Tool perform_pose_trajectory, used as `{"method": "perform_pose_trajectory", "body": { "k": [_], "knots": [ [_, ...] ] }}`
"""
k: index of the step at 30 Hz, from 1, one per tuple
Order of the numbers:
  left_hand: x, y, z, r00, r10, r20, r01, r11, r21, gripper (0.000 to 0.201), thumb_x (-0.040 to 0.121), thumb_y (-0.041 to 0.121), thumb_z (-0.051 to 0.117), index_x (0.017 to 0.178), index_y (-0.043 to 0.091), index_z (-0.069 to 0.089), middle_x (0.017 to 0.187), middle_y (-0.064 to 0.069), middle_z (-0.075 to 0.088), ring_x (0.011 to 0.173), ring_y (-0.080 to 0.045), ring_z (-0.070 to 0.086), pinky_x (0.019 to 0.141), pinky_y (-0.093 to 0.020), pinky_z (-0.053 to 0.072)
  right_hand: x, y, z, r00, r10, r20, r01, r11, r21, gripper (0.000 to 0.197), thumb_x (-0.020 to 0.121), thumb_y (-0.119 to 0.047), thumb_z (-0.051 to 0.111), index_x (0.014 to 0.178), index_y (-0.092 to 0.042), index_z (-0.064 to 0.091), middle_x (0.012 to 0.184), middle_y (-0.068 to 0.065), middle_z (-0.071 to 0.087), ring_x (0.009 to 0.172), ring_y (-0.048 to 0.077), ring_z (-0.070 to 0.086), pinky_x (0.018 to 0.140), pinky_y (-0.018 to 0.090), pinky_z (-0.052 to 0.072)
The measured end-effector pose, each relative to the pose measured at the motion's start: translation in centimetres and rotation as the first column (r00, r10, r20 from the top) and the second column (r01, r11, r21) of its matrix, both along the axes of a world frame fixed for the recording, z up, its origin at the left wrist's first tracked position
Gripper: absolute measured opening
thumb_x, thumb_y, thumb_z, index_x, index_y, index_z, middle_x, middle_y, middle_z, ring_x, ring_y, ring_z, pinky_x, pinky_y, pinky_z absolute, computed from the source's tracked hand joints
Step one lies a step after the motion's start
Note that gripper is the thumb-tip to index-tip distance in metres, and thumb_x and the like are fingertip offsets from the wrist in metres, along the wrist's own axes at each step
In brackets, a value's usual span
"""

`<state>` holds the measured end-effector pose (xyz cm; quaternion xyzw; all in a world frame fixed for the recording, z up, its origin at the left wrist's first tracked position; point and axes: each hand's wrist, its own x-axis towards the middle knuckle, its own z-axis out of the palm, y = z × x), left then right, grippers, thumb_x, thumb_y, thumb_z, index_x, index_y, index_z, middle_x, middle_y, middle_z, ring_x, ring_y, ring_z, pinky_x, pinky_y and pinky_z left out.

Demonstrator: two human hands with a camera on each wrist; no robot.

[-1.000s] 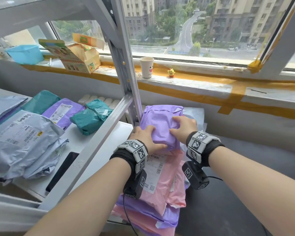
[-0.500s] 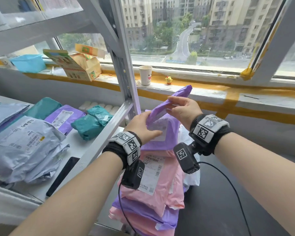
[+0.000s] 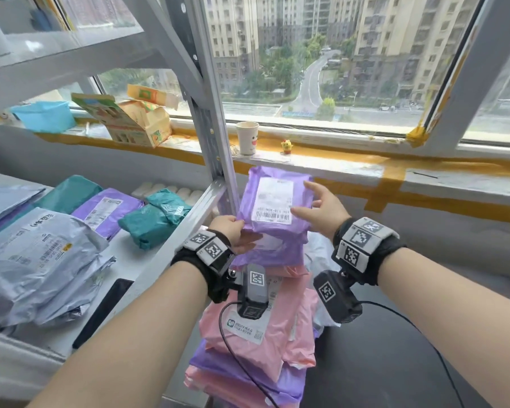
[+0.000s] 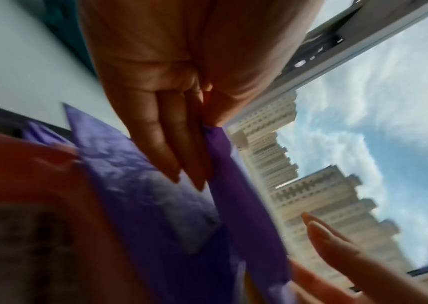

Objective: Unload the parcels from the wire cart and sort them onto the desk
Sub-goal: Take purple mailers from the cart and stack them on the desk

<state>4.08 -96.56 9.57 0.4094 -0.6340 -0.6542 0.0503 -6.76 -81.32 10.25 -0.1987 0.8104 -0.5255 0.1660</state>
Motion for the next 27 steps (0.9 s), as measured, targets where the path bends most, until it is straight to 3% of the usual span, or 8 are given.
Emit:
{"method": "perform_pose_trajectory", "body": {
  "k": [2,4,7,9,14,17,20,27],
  "knots": [
    [0.1,-0.5,-1.5,0.973,-0.089,0.211,0.143,0.956,-0.255,0.024,0.096,0.011,0.045,0.111,-0.002,0.058,0.107,-0.023,0.066,0.090,-0.031,0.070,0.083,-0.039,0.055,0.6,0.0,-1.4,0.996,0.077,-0.034,-0.069,0.979,0.191,0.067,0.081,-0.013,0.070,0.141,-0.014,0.040,0.142,0.010,0.046,0.125,0.023,0.049,0.103,0.031,0.041],
    [0.5,-0.6,-2.7,0.897,-0.113,0.427,0.352,0.766,-0.538,0.037,0.094,0.018,0.051,0.126,0.001,0.053,0.124,-0.019,0.059,0.115,-0.035,0.057,0.095,-0.036,0.044,1.2,-0.1,-2.8,0.985,0.150,-0.080,-0.112,0.925,0.363,0.062,0.081,-0.015,0.069,0.138,-0.013,0.045,0.143,0.007,0.046,0.123,0.021,0.051,0.098,0.025,0.039],
    [0.9,-0.2,-3.7,0.859,-0.202,0.471,0.495,0.564,-0.661,0.045,0.093,0.026,0.052,0.138,0.020,0.046,0.138,-0.013,0.048,0.125,-0.033,0.047,0.104,-0.035,0.038,1.7,-0.4,-4.1,0.987,0.133,-0.087,-0.086,0.909,0.407,0.059,0.079,-0.019,0.070,0.135,-0.013,0.049,0.139,0.008,0.049,0.122,0.021,0.052,0.100,0.026,0.039],
    [0.6,-0.2,-4.7,0.836,-0.269,0.478,0.546,0.501,-0.672,0.043,0.093,0.030,0.051,0.136,0.028,0.048,0.139,-0.009,0.044,0.126,-0.032,0.045,0.106,-0.034,0.036,1.8,-0.6,-4.5,0.989,0.116,-0.097,-0.066,0.909,0.412,0.063,0.079,-0.022,0.071,0.136,-0.014,0.048,0.140,0.009,0.049,0.125,0.023,0.049,0.105,0.030,0.038],
    [0.0,0.2,-5.8,0.769,-0.309,0.559,0.635,0.468,-0.615,0.051,0.088,0.041,0.055,0.138,0.033,0.044,0.143,-0.008,0.038,0.127,-0.033,0.044,0.106,-0.035,0.036,3.1,-1.2,-6.3,0.982,0.177,-0.066,-0.126,0.875,0.467,0.051,0.078,-0.014,0.063,0.128,-0.012,0.055,0.131,0.014,0.054,0.116,0.026,0.053,0.100,0.030,0.042],
    [-0.4,0.1,-6.2,0.742,-0.326,0.586,0.669,0.417,-0.616,0.058,0.087,0.046,0.056,0.141,0.036,0.038,0.150,-0.008,0.028,0.131,-0.034,0.039,0.110,-0.037,0.033,3.4,-0.9,-6.9,0.996,0.083,-0.013,-0.069,0.895,0.441,0.062,0.080,-0.016,0.063,0.139,-0.016,0.044,0.138,0.012,0.046,0.119,0.025,0.052,0.104,0.030,0.040],
    [-0.8,0.0,-6.5,0.700,-0.340,0.627,0.713,0.377,-0.591,0.058,0.089,0.045,0.054,0.143,0.037,0.034,0.155,-0.010,0.019,0.136,-0.034,0.033,0.113,-0.035,0.028,3.9,-0.6,-7.2,0.990,0.117,0.076,-0.138,0.902,0.410,0.065,0.084,-0.016,0.063,0.142,-0.013,0.036,0.138,0.007,0.049,0.119,0.021,0.053,0.099,0.027,0.041],
    [-1.0,-0.7,-6.8,0.693,-0.364,0.622,0.718,0.421,-0.554,0.058,0.089,0.042,0.056,0.143,0.036,0.035,0.153,-0.010,0.022,0.136,-0.031,0.034,0.113,-0.036,0.029,4.4,-0.2,-6.7,0.986,0.127,0.111,-0.161,0.904,0.395,0.070,0.083,-0.021,0.067,0.144,-0.012,0.033,0.144,0.006,0.043,0.129,0.019,0.046,0.104,0.025,0.036]
  ]
}}
